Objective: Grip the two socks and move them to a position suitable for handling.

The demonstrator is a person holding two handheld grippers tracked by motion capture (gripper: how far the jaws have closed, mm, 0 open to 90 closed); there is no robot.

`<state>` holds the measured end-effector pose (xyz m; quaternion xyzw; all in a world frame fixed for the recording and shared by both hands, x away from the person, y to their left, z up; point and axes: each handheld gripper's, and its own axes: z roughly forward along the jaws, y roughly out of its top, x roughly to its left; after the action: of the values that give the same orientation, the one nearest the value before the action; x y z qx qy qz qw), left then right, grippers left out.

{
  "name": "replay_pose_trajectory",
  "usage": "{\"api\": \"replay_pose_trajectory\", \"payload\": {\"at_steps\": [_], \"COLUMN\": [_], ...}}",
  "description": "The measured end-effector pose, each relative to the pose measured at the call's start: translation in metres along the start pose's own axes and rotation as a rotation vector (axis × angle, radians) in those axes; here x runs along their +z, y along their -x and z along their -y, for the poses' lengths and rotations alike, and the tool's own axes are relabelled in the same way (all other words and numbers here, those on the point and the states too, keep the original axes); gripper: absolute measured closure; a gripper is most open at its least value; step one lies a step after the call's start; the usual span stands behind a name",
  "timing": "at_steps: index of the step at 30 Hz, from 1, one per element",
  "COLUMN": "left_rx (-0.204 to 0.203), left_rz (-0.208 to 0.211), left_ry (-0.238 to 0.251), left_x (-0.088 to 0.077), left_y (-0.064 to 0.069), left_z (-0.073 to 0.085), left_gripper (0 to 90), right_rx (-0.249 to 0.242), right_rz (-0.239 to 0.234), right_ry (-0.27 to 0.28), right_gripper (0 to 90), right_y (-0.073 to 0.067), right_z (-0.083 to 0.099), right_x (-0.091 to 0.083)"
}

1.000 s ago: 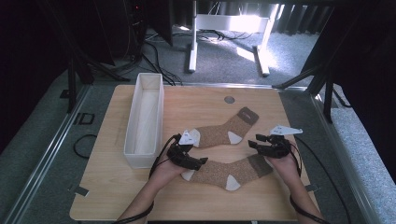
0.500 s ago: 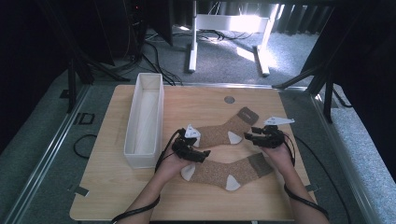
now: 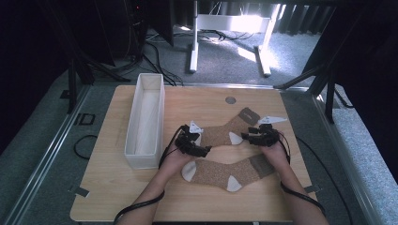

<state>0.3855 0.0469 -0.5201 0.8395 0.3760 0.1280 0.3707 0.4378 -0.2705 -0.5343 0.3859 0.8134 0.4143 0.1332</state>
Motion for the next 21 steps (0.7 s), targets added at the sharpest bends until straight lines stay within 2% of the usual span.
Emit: {"api": "replay_pose_trajectory", "payload": {"at_steps": [2,8,14,18,21], "left_rx": [-0.014,-0.010,-0.015,-0.012,-0.028], "left_rz": [-0.004,-0.020,-0.023,-0.026,-0.029], "left_ry": [-0.002,-0.009,-0.015,-0.036,-0.040], "left_x": [0.003,0.010,0.014,0.019,0.023], "left_y": [-0.002,-0.004,-0.006,-0.006,-0.009], "left_z": [0.000,-0.001,-0.004,-0.003,-0.001], "left_gripper": [19.0,19.0,19.0,19.0,19.0], "right_rx": [0.009,0.016,0.015,0.016,0.008], "right_rz": [0.000,-0.001,0.023,0.040,0.048], "right_ry": [-0.004,-0.011,-0.027,-0.058,-0.081], "right_gripper": [46.8,44.6,43.6,43.3,43.0], "right_y": [0.003,0.009,0.017,0.020,0.020], "right_z": [-0.001,-0.008,-0.013,-0.014,-0.014], "right_x": [0.003,0.010,0.017,0.025,0.031]}}
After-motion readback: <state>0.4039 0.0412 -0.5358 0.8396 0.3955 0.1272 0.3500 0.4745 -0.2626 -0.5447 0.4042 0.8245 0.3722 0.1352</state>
